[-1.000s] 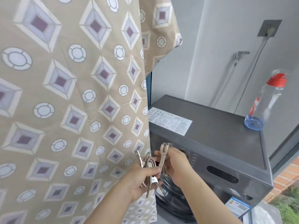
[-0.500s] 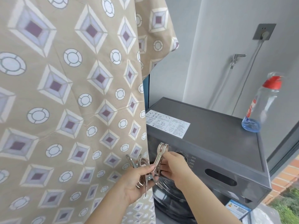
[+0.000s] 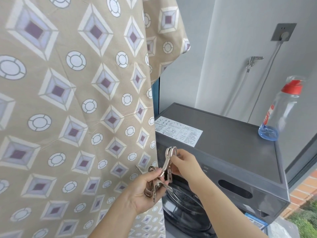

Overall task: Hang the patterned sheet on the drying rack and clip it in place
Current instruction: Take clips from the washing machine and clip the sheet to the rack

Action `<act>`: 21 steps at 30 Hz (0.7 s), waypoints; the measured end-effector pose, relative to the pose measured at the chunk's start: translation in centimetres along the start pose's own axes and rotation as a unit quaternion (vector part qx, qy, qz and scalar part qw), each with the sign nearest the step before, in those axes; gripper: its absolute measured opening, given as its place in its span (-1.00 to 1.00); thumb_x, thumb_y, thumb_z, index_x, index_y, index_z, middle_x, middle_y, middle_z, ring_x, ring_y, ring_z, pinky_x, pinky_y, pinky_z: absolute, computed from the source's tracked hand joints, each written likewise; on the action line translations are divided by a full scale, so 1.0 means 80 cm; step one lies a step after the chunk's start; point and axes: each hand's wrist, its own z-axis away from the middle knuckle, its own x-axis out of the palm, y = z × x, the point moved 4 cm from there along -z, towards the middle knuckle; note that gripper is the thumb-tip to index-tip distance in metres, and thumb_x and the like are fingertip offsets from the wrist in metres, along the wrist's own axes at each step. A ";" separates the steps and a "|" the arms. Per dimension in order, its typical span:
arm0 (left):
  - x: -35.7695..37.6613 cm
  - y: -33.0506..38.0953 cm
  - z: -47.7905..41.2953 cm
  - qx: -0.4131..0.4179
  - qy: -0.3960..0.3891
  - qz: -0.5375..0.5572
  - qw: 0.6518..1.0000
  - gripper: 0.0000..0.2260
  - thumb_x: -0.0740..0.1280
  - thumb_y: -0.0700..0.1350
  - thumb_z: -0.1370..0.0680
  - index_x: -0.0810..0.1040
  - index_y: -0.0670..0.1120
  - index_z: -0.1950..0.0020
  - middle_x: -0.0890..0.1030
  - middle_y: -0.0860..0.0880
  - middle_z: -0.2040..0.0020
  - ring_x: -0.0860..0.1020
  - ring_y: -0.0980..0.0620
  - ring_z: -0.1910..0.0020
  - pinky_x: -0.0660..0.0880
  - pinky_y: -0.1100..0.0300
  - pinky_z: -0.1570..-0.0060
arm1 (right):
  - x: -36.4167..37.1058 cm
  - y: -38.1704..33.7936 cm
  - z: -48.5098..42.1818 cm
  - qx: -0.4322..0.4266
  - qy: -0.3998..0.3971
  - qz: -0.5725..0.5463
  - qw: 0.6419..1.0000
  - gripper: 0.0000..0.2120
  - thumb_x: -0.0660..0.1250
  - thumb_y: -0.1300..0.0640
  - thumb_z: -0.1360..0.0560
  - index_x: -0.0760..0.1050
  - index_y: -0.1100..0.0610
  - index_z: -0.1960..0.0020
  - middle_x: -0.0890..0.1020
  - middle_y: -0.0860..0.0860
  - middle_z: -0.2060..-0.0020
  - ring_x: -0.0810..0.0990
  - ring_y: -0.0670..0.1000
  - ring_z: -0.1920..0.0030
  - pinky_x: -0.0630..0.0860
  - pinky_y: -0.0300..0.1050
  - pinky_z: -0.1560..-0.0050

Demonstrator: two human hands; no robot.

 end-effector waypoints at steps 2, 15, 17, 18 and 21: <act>0.000 0.001 -0.001 -0.002 -0.001 -0.009 1.000 -0.93 0.40 -0.35 -0.23 0.55 -0.30 0.32 0.53 -0.16 0.47 0.54 0.01 0.56 0.57 0.10 0.53 | 0.004 0.000 0.002 0.032 -0.053 -0.095 0.994 -0.89 0.21 0.31 -0.53 0.50 0.20 0.06 0.58 0.10 0.27 0.52 0.04 0.29 0.58 -0.11 0.16; 0.001 0.016 -0.018 0.118 0.024 -0.135 0.983 -0.92 0.34 -0.37 -0.47 0.61 -0.26 0.17 0.62 -0.13 0.38 0.61 -0.03 0.38 0.62 0.11 0.36 | 0.020 0.018 0.009 0.085 -0.128 -0.022 0.988 -0.79 0.30 -0.04 -0.51 0.48 0.12 0.08 0.59 -0.05 0.31 0.56 -0.06 0.31 0.51 -0.16 0.15; 0.002 0.020 -0.020 0.163 0.025 -0.200 0.966 -0.87 0.35 -0.38 -0.46 0.60 -0.21 0.05 0.66 -0.11 0.30 0.64 -0.05 0.27 0.60 0.08 0.26 | 0.022 0.016 0.008 0.073 -0.113 -0.023 0.991 -0.83 0.32 0.04 -0.51 0.45 0.15 0.09 0.58 -0.03 0.33 0.55 -0.08 0.35 0.51 -0.22 0.22; 0.003 0.021 -0.019 0.175 0.024 -0.227 0.958 -0.86 0.36 -0.38 -0.46 0.60 -0.19 0.05 0.65 -0.08 0.32 0.63 -0.01 0.29 0.60 0.06 0.24 | 0.021 0.015 0.007 0.068 -0.103 -0.030 0.992 -0.85 0.32 0.08 -0.51 0.46 0.17 0.09 0.59 0.00 0.32 0.56 -0.06 0.34 0.53 -0.20 0.20; -0.002 0.029 -0.014 0.219 0.055 -0.281 0.933 -0.85 0.43 -0.36 -0.40 0.55 -0.18 0.10 0.62 -0.02 0.40 0.57 0.00 0.33 0.61 -0.06 0.12 | 0.013 0.010 0.004 0.061 -0.075 -0.019 0.995 -0.93 0.29 0.13 -0.51 0.50 0.13 0.11 0.62 0.02 0.24 0.56 -0.01 0.19 0.49 -0.10 0.00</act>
